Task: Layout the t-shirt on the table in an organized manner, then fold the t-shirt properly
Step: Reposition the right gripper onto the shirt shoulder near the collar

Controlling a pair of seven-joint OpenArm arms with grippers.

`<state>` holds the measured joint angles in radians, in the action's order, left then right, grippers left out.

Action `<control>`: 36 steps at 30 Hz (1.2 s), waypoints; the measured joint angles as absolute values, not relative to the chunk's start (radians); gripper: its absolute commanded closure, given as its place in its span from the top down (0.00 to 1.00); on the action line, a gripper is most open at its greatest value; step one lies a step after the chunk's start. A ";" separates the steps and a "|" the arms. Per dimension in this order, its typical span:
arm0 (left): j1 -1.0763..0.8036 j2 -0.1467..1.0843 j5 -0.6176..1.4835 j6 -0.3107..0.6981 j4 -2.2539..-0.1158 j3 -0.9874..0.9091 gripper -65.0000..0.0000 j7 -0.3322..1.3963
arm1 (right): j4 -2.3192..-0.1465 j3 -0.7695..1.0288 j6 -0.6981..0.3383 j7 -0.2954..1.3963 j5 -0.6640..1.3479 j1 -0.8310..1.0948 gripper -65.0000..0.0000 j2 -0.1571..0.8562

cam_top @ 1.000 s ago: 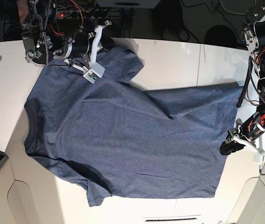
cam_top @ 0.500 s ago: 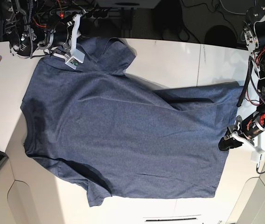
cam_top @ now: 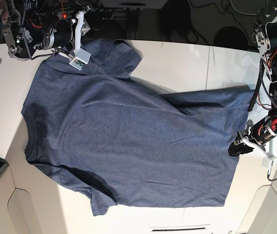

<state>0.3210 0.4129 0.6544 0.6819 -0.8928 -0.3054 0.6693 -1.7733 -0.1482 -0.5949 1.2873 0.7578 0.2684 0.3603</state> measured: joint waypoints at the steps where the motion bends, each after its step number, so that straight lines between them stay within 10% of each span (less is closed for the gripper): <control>1: 0.321 0.413 0.654 0.682 -0.893 -0.305 0.33 0.669 | -1.794 -0.148 -0.595 1.283 0.760 0.269 0.35 0.360; 10: 0.322 0.413 0.655 0.682 -0.893 -0.305 0.33 0.669 | -1.919 -0.138 -0.591 1.098 0.637 0.221 0.34 0.278; 14: 0.321 0.413 0.654 0.682 -0.893 -0.304 0.33 0.669 | -1.921 -0.135 -0.475 1.052 0.414 0.202 0.00 0.214; 20: 0.321 0.413 0.654 0.682 -0.893 -0.304 0.33 0.669 | -1.917 -0.133 -0.257 1.061 0.101 0.208 0.00 0.187; 36: 0.321 0.413 0.654 0.682 -0.893 -0.304 0.33 0.669 | -1.910 -0.132 -0.245 1.089 0.006 0.333 0.00 0.282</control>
